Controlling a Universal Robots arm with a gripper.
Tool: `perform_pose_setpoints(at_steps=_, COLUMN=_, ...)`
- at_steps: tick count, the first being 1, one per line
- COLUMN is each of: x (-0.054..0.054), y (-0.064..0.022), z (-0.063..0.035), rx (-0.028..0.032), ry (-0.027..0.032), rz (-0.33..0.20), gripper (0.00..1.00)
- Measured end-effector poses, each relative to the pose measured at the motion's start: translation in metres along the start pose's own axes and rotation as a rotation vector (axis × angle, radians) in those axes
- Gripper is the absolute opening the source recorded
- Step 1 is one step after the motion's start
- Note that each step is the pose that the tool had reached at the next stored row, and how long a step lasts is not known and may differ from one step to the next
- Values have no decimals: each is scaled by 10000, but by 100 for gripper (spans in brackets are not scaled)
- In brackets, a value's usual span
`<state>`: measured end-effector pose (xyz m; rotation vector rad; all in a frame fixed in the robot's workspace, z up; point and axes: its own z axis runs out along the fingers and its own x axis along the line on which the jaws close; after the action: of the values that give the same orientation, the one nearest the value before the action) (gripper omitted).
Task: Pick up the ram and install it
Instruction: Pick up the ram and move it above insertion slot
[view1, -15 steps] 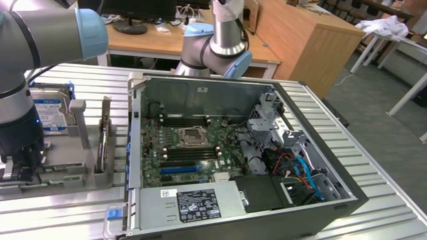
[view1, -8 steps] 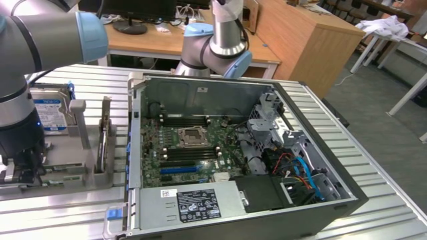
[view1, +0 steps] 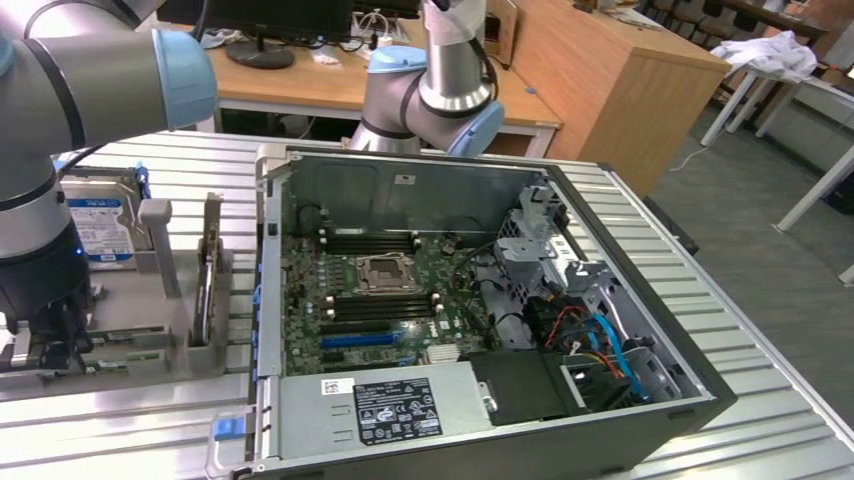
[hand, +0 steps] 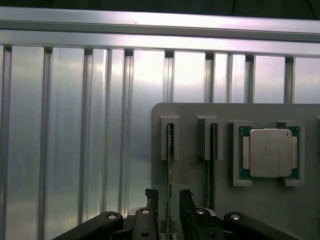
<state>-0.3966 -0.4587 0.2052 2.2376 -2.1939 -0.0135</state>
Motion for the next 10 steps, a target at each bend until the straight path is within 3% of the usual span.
perform_pose_setpoints(at_steps=10, x=1, y=-48, z=8, rx=1, ry=-1, rz=0, gripper=31)
